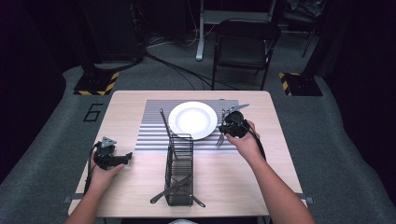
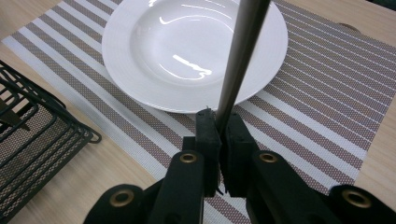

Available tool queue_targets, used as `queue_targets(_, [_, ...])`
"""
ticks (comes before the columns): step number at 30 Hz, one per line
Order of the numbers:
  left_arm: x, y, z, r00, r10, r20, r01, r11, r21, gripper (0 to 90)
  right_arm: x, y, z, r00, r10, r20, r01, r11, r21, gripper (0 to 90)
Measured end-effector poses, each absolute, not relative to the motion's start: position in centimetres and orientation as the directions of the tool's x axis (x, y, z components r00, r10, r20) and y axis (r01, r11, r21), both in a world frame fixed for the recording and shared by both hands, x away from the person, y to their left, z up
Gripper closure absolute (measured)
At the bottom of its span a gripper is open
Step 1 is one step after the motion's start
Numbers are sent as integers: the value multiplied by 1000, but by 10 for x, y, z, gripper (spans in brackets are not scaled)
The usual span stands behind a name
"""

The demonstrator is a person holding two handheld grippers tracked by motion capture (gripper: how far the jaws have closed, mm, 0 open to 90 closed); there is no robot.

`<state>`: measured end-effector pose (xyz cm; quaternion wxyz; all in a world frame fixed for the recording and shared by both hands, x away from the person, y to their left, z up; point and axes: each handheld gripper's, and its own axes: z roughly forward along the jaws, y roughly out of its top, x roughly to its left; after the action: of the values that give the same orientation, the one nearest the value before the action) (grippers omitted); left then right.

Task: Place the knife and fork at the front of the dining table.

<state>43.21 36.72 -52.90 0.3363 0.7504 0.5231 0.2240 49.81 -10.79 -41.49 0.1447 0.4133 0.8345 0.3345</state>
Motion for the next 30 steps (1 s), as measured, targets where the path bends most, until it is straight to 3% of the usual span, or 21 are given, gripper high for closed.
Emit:
queue_targets(13, [432,367,-529,352,936,-16,634,-227,739,118,511,-109,-431,-602,797,59,622,421,661,870])
queue_targets(30, [433,367,-529,357,934,-14,632,-230,740,119,543,-118,-447,-456,868,198,720,229,655,855])
